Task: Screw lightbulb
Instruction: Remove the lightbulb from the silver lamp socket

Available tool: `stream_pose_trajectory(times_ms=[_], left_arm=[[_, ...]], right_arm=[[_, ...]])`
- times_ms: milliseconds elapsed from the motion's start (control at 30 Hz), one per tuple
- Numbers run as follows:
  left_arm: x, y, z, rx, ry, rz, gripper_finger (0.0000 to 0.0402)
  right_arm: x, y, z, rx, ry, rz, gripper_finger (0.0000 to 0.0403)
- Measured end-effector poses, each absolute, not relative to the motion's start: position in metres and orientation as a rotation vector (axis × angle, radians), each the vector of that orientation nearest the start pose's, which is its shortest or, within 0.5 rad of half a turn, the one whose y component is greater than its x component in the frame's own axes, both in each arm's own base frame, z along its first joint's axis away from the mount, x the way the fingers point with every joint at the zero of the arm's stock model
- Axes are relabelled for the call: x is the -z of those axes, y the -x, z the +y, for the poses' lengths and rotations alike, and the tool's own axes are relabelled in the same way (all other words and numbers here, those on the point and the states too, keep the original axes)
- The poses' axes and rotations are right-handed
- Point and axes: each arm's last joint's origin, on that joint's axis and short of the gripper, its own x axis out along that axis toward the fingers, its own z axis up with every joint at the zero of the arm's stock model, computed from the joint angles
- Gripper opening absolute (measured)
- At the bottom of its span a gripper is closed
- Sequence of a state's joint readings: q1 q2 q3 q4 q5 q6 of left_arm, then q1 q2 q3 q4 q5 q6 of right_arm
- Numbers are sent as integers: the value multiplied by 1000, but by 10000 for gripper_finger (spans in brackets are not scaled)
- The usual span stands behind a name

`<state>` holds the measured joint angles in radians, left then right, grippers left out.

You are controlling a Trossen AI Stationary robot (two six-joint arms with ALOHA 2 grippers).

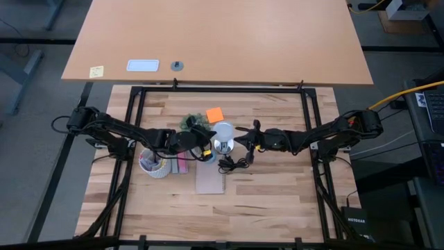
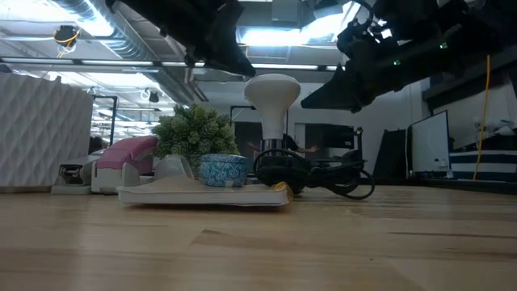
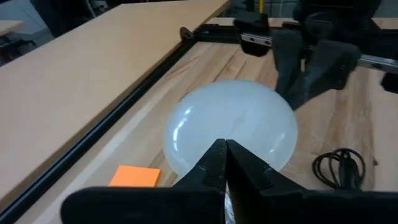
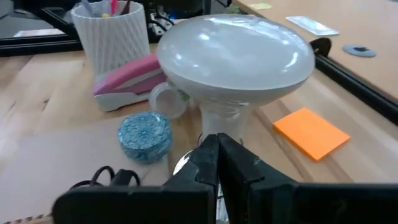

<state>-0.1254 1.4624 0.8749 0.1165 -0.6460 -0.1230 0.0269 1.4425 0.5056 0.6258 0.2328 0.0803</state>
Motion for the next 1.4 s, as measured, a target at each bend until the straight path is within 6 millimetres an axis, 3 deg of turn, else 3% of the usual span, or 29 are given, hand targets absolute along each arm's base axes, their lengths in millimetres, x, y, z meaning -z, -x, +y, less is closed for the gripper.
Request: stream_pose_trajectory(times_ms=[333, 567, 900, 1400], left_arm=[[-240, -308, -17, -629, -81, 396, 0], [-240, -309, -2, -691, -75, 398, 0], [-236, -306, 17, -735, -74, 446, 0], [-233, -306, 16, -652, -28, 477, 0]], right_arm=[[-180, -271, 4, 102, -92, 270, 12], [-193, -269, 7, -9, -124, 189, 12], [-197, -270, 7, -10, -78, 143, 12], [-195, -270, 3, 115, -58, 162, 12]])
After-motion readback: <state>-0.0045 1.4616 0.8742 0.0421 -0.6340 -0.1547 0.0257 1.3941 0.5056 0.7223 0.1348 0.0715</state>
